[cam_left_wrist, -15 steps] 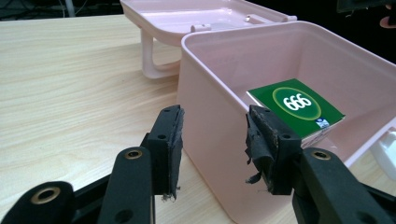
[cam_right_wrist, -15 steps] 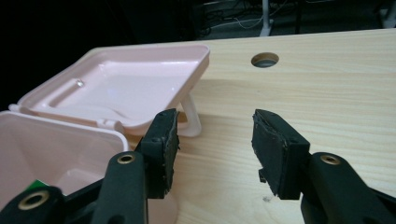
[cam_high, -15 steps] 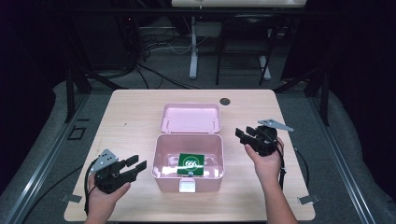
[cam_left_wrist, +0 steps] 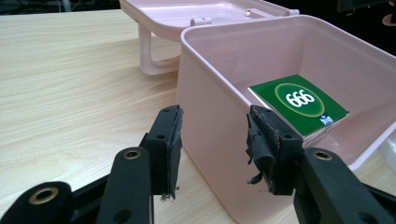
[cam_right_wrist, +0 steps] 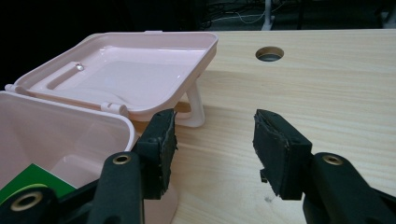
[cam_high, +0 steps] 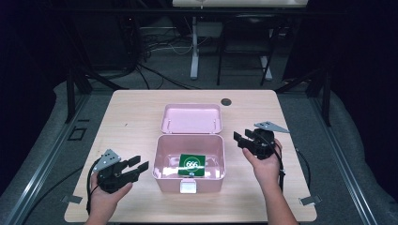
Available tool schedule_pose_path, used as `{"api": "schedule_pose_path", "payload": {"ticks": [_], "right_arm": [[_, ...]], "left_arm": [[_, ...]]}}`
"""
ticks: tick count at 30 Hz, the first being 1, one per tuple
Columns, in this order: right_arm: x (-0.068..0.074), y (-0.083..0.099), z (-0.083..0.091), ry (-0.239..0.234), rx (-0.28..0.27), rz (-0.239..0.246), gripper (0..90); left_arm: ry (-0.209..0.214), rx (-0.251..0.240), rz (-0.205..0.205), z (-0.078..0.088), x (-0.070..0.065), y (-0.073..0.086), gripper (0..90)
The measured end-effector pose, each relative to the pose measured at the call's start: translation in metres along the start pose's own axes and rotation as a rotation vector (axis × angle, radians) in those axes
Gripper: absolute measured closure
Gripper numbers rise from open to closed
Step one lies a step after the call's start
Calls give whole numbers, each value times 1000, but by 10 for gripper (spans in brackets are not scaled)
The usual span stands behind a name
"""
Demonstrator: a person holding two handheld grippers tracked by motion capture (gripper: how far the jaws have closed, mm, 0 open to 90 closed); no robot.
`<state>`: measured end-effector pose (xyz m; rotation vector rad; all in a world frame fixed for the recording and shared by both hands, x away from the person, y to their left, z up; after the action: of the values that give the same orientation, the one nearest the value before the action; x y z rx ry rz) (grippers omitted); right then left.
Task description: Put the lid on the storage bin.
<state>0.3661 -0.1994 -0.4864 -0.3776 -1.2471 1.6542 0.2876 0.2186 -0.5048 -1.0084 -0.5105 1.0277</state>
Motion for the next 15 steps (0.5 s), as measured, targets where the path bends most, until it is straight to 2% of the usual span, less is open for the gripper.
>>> {"api": "schedule_pose_path", "payload": {"ticks": [3, 6, 9, 15], "right_arm": [[2, 0, -2, -32, 4, -1, 474], [5, -1, -3, -72, 4, 2, 462], [6, -6, -4, -98, 8, -6, 460], [12, -18, -7, -108, 41, 49, 443]], "left_arm": [[12, -8, 2, 2, -4, -3, 540], [37, -16, -25, 4, -12, -6, 529], [60, -11, -28, 5, -19, -6, 517], [82, 7, -39, 0, -24, -7, 516]]}}
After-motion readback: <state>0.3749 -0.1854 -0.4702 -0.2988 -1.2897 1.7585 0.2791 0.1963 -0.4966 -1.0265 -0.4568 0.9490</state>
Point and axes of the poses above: each handheld gripper's, and its own axes: z roughly backward along the jaws, y roughly out of its underside, x roughly to its left, the point moved 2 cm from there along -z, roughly forward along the jaws, and after that the axes turned 10 degrees about -y, right-handed, at the moved point
